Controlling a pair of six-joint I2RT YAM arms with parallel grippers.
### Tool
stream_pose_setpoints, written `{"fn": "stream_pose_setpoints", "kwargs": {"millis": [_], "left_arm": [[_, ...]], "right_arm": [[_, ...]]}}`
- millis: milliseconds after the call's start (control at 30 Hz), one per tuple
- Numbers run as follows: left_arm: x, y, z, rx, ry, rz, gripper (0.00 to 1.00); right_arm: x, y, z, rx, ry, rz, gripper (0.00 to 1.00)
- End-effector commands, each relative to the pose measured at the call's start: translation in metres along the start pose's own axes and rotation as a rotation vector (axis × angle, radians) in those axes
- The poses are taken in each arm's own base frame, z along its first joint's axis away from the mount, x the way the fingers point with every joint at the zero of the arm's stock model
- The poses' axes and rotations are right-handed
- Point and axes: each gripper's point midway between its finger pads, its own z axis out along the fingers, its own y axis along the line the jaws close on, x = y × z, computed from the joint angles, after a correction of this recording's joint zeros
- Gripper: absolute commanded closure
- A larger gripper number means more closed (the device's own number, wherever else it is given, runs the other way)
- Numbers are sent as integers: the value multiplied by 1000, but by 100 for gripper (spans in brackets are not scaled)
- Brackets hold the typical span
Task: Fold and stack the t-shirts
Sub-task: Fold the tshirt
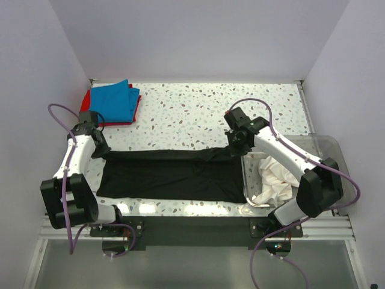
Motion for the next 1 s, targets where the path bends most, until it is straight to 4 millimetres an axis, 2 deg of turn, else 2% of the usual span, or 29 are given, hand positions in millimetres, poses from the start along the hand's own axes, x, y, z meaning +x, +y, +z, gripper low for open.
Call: {"fn": "stream_pose_setpoints", "kwargs": {"millis": [0,233,300,333,367,433,467,533,567,667,700,767,833,867,967], "left_arm": [[4,13,-13,-48,-2,-25,100],[17,22,-29,-81,40,-38,100],[23,21,-35,-70,51,-42,79],[25,20,-36,-63,59,-42,56],[25,19,-39,-50,60,-48,42],[22,17,-48,-35,48,-58,25],[18,15,-51,-22,40,-65,16],[1,9,-59,8,-11,-80,11],[-9,0,-59,53,-39,-92,10],[-14,-28,-49,166,-9,-108,9],[-17,-38,-39,181,-3,-99,9],[-15,-59,-33,208,-3,-69,7],[-12,-78,-23,242,9,-51,6],[-9,-96,-21,288,13,-37,6],[11,-120,-2,324,76,-7,5]], "right_arm": [[7,-6,-12,22,-16,13,100],[29,4,-11,19,10,-16,100],[37,3,-7,35,30,-20,100],[40,2,-7,41,36,-23,100],[43,0,-5,54,45,-24,100],[46,-6,-8,84,56,-24,86],[44,-10,-12,100,40,-22,72],[39,-12,-17,108,20,-21,61],[32,-9,-19,94,-9,-15,55],[21,4,-17,43,-31,-9,54],[16,14,-13,5,-35,-6,54],[11,27,-9,-37,-42,-10,57],[8,48,0,-114,-40,-31,57],[4,57,4,-152,-49,-40,57],[7,80,20,-203,-28,-91,58]]}}
